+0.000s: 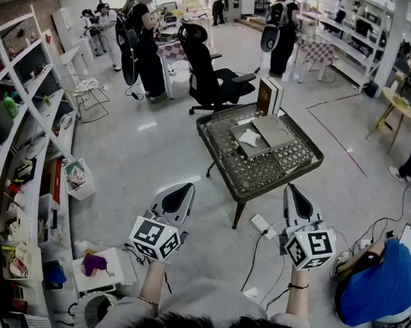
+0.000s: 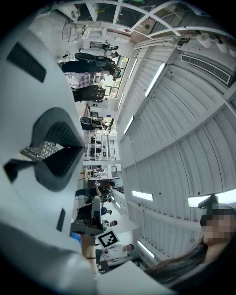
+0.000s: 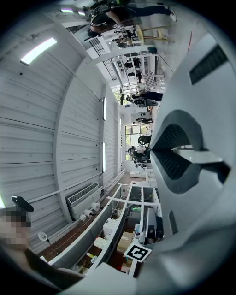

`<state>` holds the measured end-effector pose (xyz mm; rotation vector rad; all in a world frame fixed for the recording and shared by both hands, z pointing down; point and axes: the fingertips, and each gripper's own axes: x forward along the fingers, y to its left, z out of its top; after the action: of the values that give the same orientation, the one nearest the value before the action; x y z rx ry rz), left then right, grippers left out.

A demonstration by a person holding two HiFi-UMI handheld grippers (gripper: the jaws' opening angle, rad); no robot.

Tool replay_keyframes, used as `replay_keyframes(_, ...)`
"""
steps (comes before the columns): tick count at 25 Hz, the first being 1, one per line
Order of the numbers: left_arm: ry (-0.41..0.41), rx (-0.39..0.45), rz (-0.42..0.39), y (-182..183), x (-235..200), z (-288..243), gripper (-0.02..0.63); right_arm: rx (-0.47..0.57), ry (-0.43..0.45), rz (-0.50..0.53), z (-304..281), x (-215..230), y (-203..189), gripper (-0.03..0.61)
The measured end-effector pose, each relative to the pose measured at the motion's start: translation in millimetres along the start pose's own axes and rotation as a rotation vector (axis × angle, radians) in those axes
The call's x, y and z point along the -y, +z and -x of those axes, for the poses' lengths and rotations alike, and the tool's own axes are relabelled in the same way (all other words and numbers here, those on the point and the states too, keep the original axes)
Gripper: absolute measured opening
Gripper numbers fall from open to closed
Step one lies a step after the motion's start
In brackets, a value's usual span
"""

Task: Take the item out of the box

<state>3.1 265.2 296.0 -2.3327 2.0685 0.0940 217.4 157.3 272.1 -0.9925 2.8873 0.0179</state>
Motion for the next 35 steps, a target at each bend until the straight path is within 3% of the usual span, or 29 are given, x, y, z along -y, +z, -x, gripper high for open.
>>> replay_keyframes(17,-0.002,-0.003,0.0,-0.7,17.6,-13.8,0.017,0.004,0.048,-0.021,4.7,11.6,-1.3,0.02)
replay_keyframes(26,-0.022,-0.029,0.007,-5.9,38.0,-24.9,0.017,-0.016,0.066,-0.084,3.2,17.7,-11.8,0.02)
replay_keyframes(35,-0.039,-0.064,0.035,-19.6,17.6,-50.4,0.017,-0.048,0.052,-0.119,-27.1,28.0,-28.0,0.02)
